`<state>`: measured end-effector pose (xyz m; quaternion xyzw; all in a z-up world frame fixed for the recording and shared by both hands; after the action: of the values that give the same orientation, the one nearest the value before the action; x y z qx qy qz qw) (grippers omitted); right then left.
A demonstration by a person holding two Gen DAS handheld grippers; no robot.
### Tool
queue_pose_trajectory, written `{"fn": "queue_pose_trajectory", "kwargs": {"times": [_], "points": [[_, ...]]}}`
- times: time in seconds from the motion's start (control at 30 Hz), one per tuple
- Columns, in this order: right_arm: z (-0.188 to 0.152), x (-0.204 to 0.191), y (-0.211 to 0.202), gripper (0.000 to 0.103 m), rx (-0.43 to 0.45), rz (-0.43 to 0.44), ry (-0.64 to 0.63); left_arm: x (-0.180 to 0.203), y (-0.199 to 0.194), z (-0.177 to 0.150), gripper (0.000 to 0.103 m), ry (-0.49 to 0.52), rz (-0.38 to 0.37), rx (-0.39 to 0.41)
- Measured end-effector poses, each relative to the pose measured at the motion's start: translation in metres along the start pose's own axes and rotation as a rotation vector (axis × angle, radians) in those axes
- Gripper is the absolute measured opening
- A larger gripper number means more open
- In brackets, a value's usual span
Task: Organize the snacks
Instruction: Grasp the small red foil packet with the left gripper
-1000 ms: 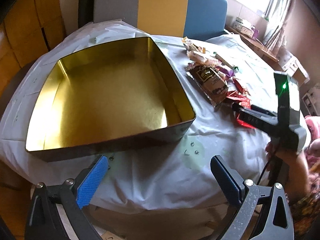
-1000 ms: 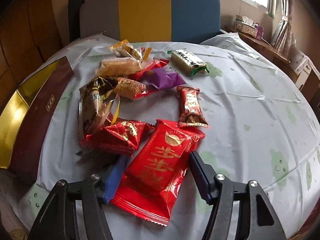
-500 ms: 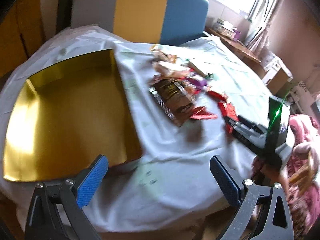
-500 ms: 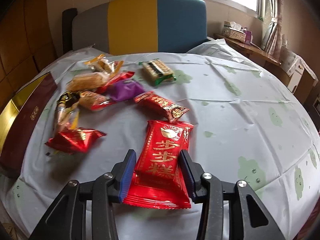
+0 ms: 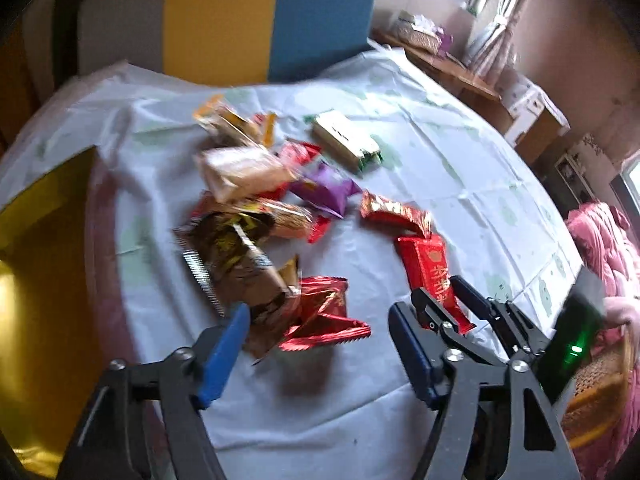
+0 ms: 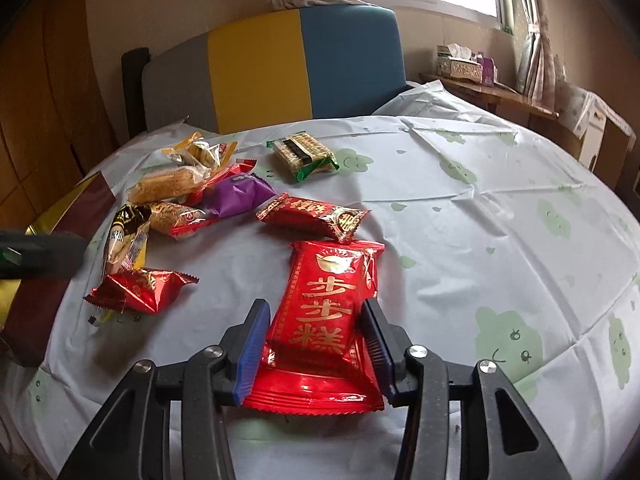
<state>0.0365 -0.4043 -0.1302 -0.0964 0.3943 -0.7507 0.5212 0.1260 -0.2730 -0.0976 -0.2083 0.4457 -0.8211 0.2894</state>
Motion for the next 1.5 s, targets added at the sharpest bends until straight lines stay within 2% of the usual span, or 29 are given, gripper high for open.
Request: {"fn": "queue_pose_trajectory", "kwargs": {"times": [0.13,0.27,0.53,0.8,0.9,0.93,0.97,1.17,1.27,1.33,1.43,1.5], "points": [[0.000,0.001,0.000,0.049,0.004,0.006,0.009,0.003,0.020,-0.010,0.054,0.003,-0.020,-0.047],[0.000,0.001,0.000,0.049,0.007,0.011,0.014,0.007,0.017,-0.016,0.051,0.038,-0.021,-0.004],[0.001,0.002,0.000,0.049,0.007,0.019,0.023,0.015,0.007,-0.041,0.052,0.113,-0.018,-0.005],[0.001,0.002,0.001,0.049,0.008,0.015,0.021,0.018,0.017,-0.031,0.066,0.047,-0.084,-0.028],[0.001,0.003,0.001,0.049,0.009,0.019,0.024,0.021,0.025,-0.027,0.057,0.050,-0.092,-0.043],[0.001,0.002,0.001,0.049,0.009,0.020,0.025,0.020,0.028,-0.026,0.040,0.062,-0.079,-0.045],[0.000,0.002,0.001,0.049,0.009,0.020,0.026,0.017,0.030,-0.025,0.035,0.074,-0.062,-0.045],[0.001,0.003,0.001,0.049,0.011,0.024,0.030,0.013,0.017,-0.028,0.031,0.084,-0.098,-0.017],[0.001,0.003,0.001,0.049,0.012,0.022,0.029,0.012,0.008,-0.032,0.029,0.044,-0.156,0.001],[0.001,0.003,0.001,0.049,0.012,0.022,0.029,0.011,0.003,-0.035,0.016,0.007,-0.197,0.006],[0.001,0.003,0.001,0.049,0.012,0.020,0.027,0.012,-0.002,-0.040,0.015,-0.050,-0.273,0.006],[0.000,0.002,0.001,0.049,0.012,0.018,0.025,0.012,-0.004,-0.040,0.015,-0.025,-0.239,0.015]]}}
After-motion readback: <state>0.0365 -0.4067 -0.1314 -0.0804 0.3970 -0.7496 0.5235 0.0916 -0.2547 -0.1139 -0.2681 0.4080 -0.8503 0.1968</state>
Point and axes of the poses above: each gripper's, at about its wrist camera, not at the fingertips, and y roughly the way its jaws point, x to its right, z to its top, the point moved 10 cm from there along y, roughly the way its jaws point, and after that the axes turned 13 degrees about y, right-handed, at the moved point
